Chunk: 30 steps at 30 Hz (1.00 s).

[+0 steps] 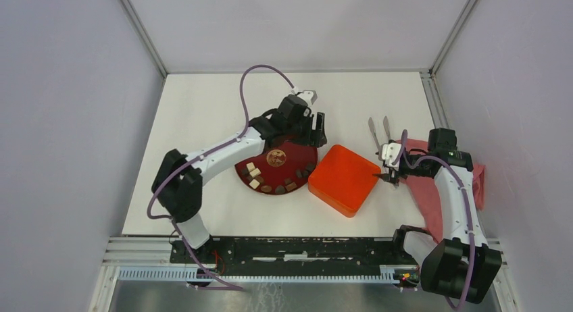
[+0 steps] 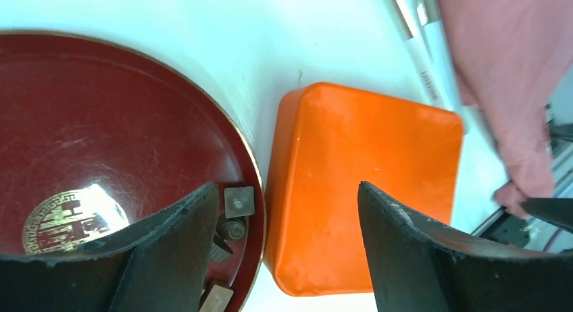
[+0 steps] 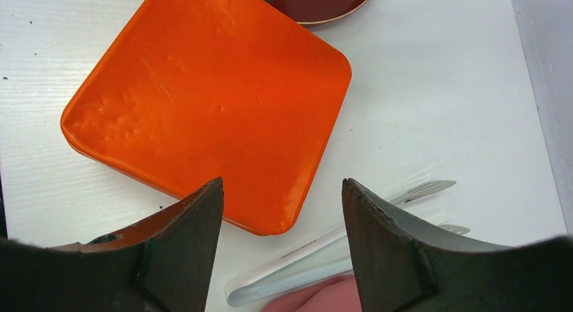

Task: Pack the chocolate
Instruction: Close the box lid on the packing box.

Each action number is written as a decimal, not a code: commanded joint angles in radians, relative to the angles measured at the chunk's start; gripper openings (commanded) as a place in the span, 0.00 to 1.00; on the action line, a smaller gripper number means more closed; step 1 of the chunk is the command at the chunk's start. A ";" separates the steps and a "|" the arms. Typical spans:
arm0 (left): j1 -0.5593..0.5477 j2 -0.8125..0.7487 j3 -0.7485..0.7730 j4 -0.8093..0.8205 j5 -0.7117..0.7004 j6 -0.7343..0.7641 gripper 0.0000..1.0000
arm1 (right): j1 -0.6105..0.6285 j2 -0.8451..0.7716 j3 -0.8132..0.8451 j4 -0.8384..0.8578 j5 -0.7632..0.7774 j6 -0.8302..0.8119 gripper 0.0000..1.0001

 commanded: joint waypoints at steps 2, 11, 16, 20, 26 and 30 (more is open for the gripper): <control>0.004 -0.205 -0.084 0.100 -0.044 0.034 0.81 | 0.006 -0.001 0.056 -0.024 0.034 -0.075 0.71; 0.008 -0.529 -0.317 0.243 -0.173 0.068 0.99 | 0.006 -0.026 0.073 -0.047 0.054 -0.096 0.73; 0.017 -0.526 -0.318 0.206 -0.117 0.099 1.00 | 0.006 -0.024 0.035 -0.057 0.056 -0.094 0.75; 0.033 -0.473 -0.331 0.253 0.053 0.054 0.92 | 0.006 0.008 0.035 -0.069 0.074 -0.028 0.75; 0.034 -0.475 -0.483 0.418 0.165 -0.022 0.91 | 0.006 0.032 0.046 -0.030 0.251 0.080 0.72; 0.035 -0.507 -0.580 0.504 0.175 -0.053 0.93 | 0.004 0.004 -0.009 0.041 0.358 0.141 0.67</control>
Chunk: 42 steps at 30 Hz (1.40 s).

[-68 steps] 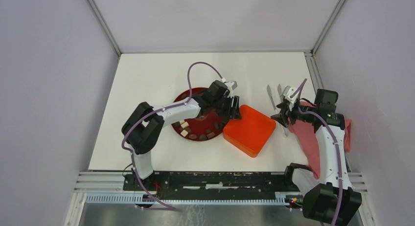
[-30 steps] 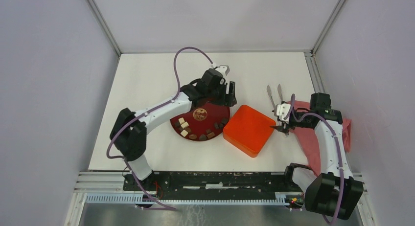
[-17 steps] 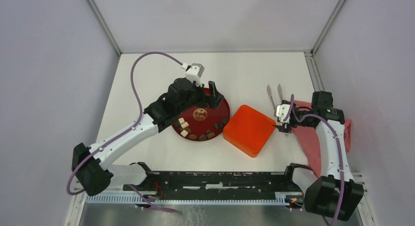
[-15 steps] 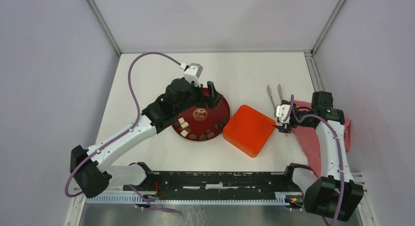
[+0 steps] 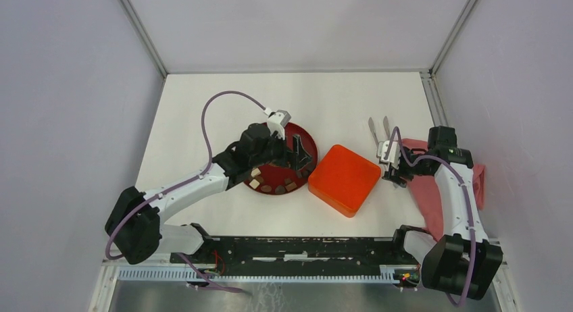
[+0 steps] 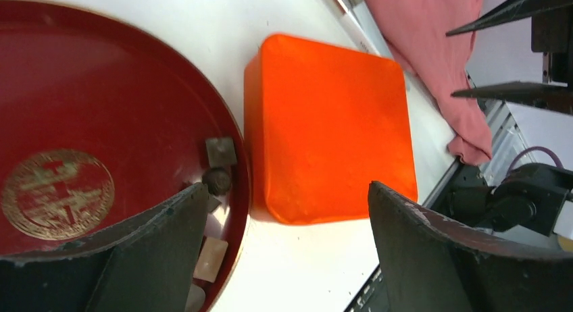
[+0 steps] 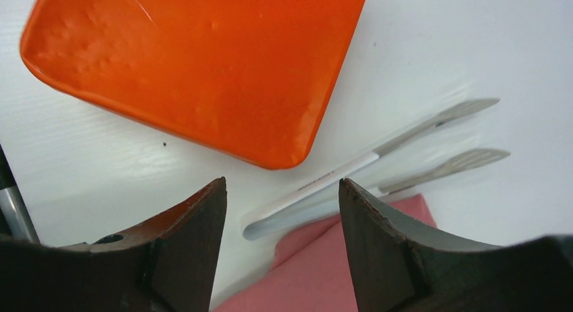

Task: Pack the chocolate
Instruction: Close the box lid on the packing box.

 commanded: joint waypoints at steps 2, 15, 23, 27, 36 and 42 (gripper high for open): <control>0.009 -0.011 -0.048 0.141 0.041 -0.062 0.92 | 0.001 -0.047 -0.080 0.108 0.172 0.086 0.64; 0.037 0.340 0.141 0.126 0.181 -0.080 0.72 | -0.014 -0.024 -0.270 0.256 0.116 0.137 0.36; 0.036 0.465 0.203 0.079 0.222 -0.064 0.66 | -0.014 0.052 -0.248 0.269 0.058 0.221 0.28; 0.032 0.479 0.222 0.048 0.222 -0.058 0.66 | -0.015 0.059 -0.305 0.334 0.067 0.255 0.26; 0.003 0.520 0.260 -0.010 0.217 -0.047 0.60 | -0.010 0.055 -0.338 0.450 0.005 0.372 0.20; -0.016 0.551 0.303 -0.081 0.195 -0.036 0.58 | 0.027 0.097 -0.330 0.467 -0.025 0.408 0.17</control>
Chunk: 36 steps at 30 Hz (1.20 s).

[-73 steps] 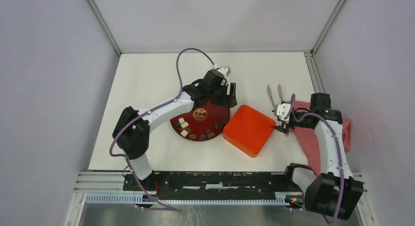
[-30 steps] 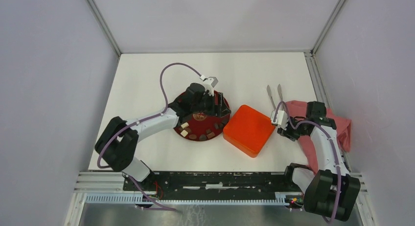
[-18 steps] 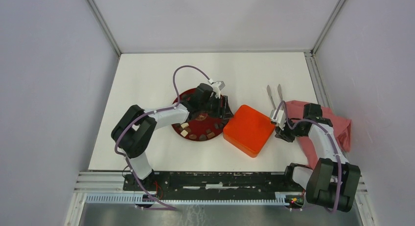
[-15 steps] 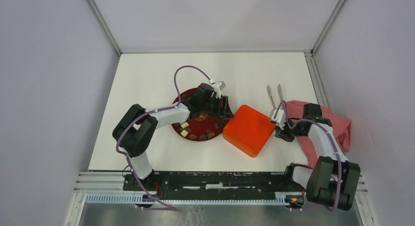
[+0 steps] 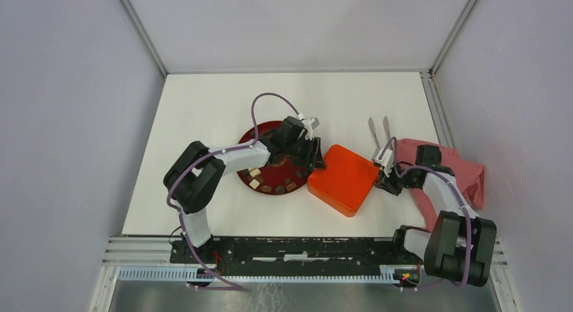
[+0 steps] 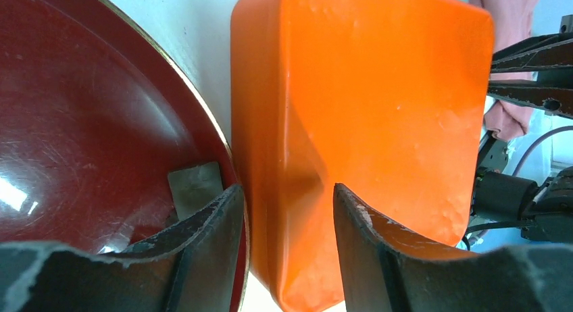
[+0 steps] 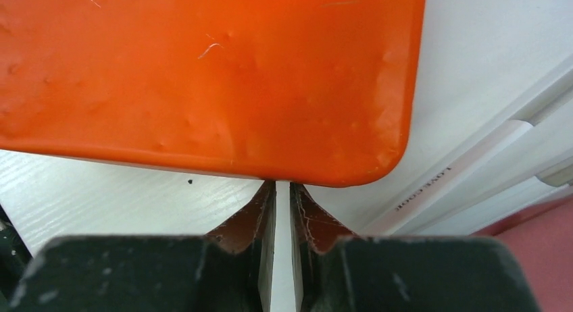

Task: Pack the chocolate
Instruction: Close the box lid on the packing box.

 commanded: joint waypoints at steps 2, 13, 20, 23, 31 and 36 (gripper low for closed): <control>-0.016 0.042 0.076 -0.065 -0.002 0.025 0.57 | 0.039 0.030 0.010 0.037 -0.064 0.048 0.17; -0.047 0.093 0.134 -0.122 -0.014 0.045 0.52 | 0.050 0.052 0.023 0.027 -0.107 0.056 0.16; -0.047 0.100 0.143 -0.158 -0.067 0.045 0.52 | 0.012 0.009 0.071 -0.078 0.079 -0.029 0.22; -0.047 0.112 0.154 -0.168 -0.071 0.046 0.52 | 0.002 -0.038 0.071 -0.119 0.170 -0.078 0.27; -0.047 0.121 0.163 -0.172 -0.067 0.047 0.52 | -0.005 -0.147 0.156 -0.336 0.168 -0.359 0.45; -0.047 0.120 0.171 -0.175 -0.071 0.043 0.53 | -0.005 -0.171 0.223 -0.380 0.053 -0.456 0.78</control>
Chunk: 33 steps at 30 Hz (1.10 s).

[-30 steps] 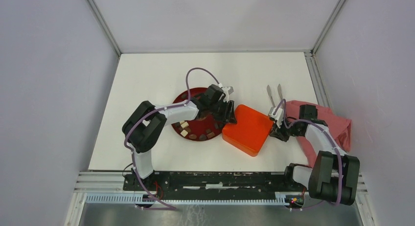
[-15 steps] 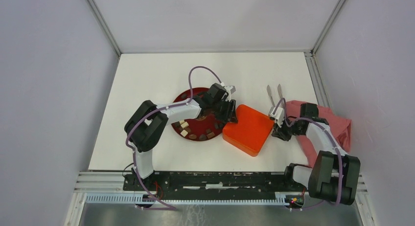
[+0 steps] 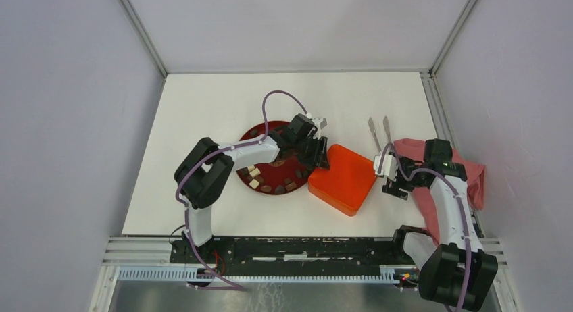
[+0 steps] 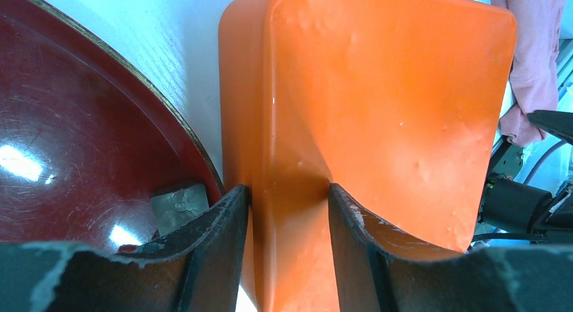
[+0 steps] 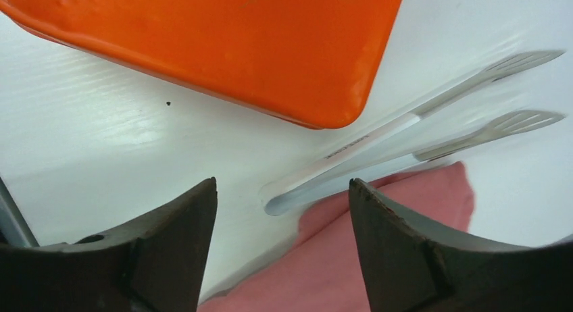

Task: Pack the chocolate
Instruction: Close the box lid on the packing box.

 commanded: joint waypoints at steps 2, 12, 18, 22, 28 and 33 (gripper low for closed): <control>-0.008 0.015 0.032 -0.030 -0.046 0.029 0.56 | -0.001 0.017 0.128 -0.078 -0.163 -0.068 0.82; -0.006 -0.127 0.135 -0.080 -0.252 0.043 0.70 | 0.022 0.175 0.180 0.173 -0.374 0.479 0.82; -0.007 -0.371 -0.116 0.113 -0.268 -0.022 0.71 | 0.088 0.316 0.232 0.287 -0.278 0.640 0.85; -0.011 -0.549 -0.349 0.289 -0.192 -0.195 0.70 | 0.113 0.432 0.297 0.262 -0.272 0.671 0.84; -0.071 -0.651 -0.578 0.441 -0.231 -0.483 0.80 | 0.125 0.523 0.309 0.270 -0.256 0.693 0.82; -0.179 -0.618 -0.615 0.491 -0.373 -0.581 0.89 | 0.140 0.559 0.296 0.230 -0.268 0.668 0.76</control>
